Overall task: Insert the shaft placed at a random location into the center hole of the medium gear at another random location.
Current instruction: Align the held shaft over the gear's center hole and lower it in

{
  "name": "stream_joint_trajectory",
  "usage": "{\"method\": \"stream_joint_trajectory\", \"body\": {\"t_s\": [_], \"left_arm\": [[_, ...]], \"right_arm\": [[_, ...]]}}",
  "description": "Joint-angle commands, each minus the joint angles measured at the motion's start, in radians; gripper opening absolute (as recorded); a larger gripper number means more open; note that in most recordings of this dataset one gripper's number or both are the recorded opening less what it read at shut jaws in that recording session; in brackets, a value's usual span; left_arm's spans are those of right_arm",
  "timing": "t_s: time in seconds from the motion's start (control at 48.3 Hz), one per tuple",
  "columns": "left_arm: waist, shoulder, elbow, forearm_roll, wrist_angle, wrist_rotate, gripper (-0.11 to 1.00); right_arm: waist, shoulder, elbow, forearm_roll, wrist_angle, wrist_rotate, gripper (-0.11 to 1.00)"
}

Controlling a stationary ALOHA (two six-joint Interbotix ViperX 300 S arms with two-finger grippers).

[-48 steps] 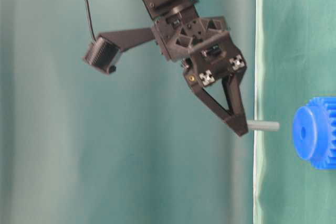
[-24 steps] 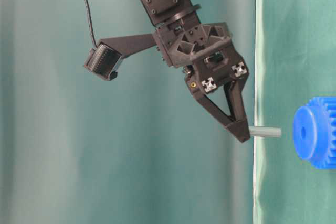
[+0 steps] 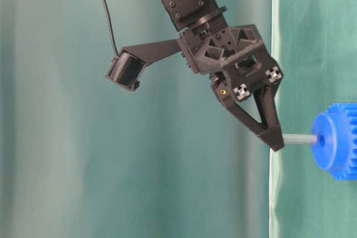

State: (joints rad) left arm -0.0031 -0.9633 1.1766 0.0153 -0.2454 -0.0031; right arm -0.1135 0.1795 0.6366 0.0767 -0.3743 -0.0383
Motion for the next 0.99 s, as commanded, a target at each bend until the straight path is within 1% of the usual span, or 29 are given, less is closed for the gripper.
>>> {"method": "stream_joint_trajectory", "body": {"t_s": [0.0, 0.662, 0.973], "left_arm": [[0.002, 0.009, -0.023, 0.003, -0.005, 0.0, 0.0], [0.002, 0.009, -0.023, 0.003, 0.002, 0.002, 0.0], [0.002, 0.003, -0.025, 0.003, 0.005, 0.0, 0.0]], "right_arm": [[0.005, -0.015, -0.026, 0.003, -0.008, -0.002, 0.13], [0.005, 0.008, -0.026, 0.008, -0.009, -0.002, 0.13], [0.005, -0.066, -0.02, 0.006, 0.012, -0.008, 0.13]]}}
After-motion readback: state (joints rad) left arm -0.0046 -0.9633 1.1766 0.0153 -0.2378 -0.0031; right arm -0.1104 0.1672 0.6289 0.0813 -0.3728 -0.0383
